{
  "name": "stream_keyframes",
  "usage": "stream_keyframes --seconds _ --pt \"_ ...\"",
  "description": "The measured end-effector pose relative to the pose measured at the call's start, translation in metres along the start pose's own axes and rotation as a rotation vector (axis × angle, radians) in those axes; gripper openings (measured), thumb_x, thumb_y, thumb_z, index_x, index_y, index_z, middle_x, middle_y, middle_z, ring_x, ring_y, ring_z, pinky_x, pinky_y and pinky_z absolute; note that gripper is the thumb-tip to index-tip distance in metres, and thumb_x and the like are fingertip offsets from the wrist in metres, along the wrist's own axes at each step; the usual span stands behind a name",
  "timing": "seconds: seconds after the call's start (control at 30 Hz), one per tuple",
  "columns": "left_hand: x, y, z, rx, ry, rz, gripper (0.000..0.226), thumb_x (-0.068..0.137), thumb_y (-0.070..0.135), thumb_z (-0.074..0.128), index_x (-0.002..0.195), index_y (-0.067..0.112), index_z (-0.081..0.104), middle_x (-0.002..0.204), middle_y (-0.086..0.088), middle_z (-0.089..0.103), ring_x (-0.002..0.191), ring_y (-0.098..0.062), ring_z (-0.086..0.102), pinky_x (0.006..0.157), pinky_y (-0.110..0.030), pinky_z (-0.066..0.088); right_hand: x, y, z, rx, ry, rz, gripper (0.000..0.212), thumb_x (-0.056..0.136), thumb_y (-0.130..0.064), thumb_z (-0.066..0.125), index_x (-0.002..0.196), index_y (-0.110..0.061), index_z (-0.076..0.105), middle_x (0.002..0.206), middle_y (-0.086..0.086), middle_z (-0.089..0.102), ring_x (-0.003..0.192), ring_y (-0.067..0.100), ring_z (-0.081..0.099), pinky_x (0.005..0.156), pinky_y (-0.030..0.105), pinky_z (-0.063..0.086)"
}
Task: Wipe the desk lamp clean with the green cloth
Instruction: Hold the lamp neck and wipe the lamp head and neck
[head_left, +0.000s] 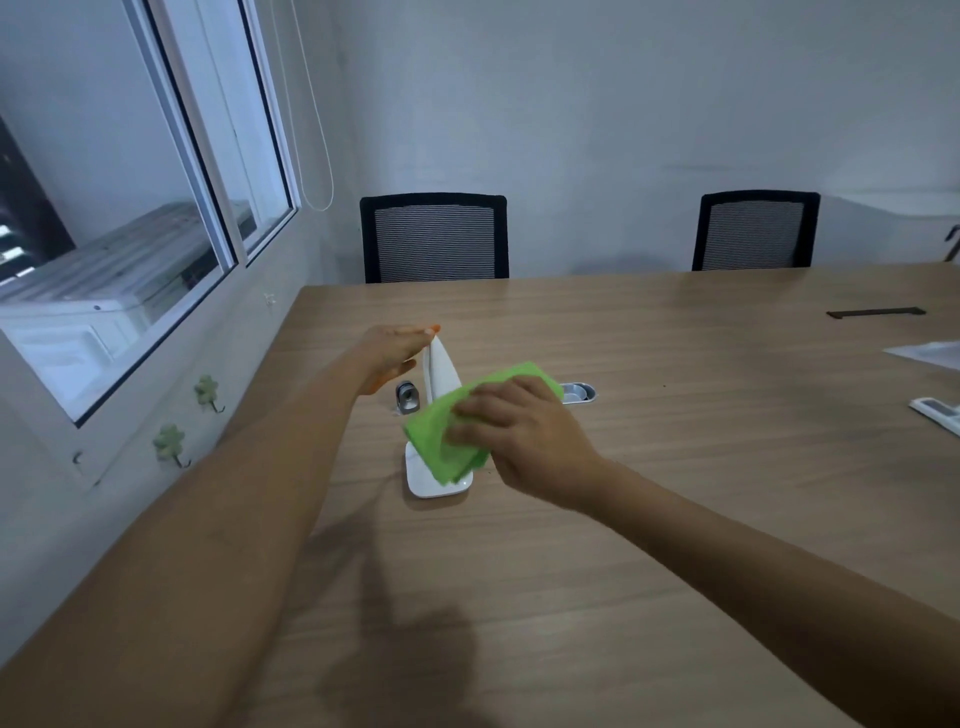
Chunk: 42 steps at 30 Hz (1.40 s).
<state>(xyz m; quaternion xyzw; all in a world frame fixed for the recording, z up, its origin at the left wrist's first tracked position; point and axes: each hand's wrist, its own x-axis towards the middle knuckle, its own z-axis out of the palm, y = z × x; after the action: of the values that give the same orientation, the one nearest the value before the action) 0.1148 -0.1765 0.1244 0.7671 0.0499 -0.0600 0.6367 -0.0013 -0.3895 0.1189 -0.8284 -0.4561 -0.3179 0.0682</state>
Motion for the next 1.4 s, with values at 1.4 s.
stream_keyframes --seconds 1.4 --pt "0.0 0.008 -0.002 -0.027 0.022 -0.019 0.036 0.085 0.016 0.066 0.119 0.006 0.064 0.13 -0.006 0.061 0.117 -0.015 0.054 0.103 -0.026 0.041 -0.039 -0.02 0.005 0.281 0.049 0.184 0.045 0.084 -0.003 0.035 0.107 -0.015 0.072 0.122 0.009 0.067 0.117 0.027 0.06 0.091 0.033 0.052"
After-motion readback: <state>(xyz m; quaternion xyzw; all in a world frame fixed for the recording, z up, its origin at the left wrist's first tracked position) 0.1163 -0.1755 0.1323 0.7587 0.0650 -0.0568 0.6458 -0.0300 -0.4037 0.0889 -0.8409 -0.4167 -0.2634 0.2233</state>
